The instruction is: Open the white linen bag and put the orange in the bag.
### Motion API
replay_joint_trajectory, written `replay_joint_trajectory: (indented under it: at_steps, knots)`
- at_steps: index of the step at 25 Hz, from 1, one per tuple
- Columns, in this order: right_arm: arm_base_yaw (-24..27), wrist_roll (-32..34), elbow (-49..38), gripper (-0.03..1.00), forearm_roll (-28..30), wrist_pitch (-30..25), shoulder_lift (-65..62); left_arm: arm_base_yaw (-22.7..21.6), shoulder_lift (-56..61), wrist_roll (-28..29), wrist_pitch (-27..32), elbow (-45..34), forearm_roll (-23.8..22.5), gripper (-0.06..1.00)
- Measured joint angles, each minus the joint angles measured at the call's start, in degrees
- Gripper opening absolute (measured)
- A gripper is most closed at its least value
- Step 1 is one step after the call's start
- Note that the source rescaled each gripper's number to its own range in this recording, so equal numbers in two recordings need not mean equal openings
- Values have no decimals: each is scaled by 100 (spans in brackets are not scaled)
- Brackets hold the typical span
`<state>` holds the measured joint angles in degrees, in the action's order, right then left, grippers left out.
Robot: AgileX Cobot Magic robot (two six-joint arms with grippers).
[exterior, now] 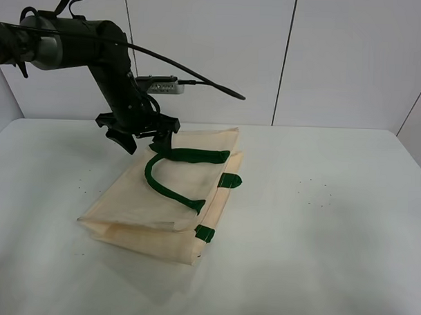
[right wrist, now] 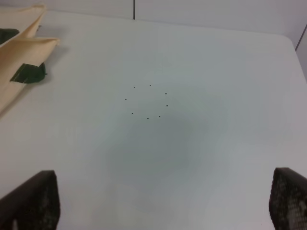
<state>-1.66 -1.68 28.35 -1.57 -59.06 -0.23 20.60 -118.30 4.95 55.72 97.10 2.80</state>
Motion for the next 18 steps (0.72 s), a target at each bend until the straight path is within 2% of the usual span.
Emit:
replay_joint_trajectory:
  at_steps: [4,8,10,13,16,18]
  knots:
    - [0,4,0,100,0,0,0,-118,-2,291,80,0,-722,100]
    - [0,4,0,100,0,0,0,-678,-2,299,245,0,-886,100]
    - [0,4,0,100,0,0,0,-1053,-2,294,331,0,-825,100]
    - [0,4,0,100,0,0,0,-1704,-2,131,355,0,-475,100]
    - [0,4,0,100,0,0,0,-2160,-2,18,428,0,-280,99]
    - [0,4,0,100,0,0,0,-2302,-2,-2,535,0,-156,98]
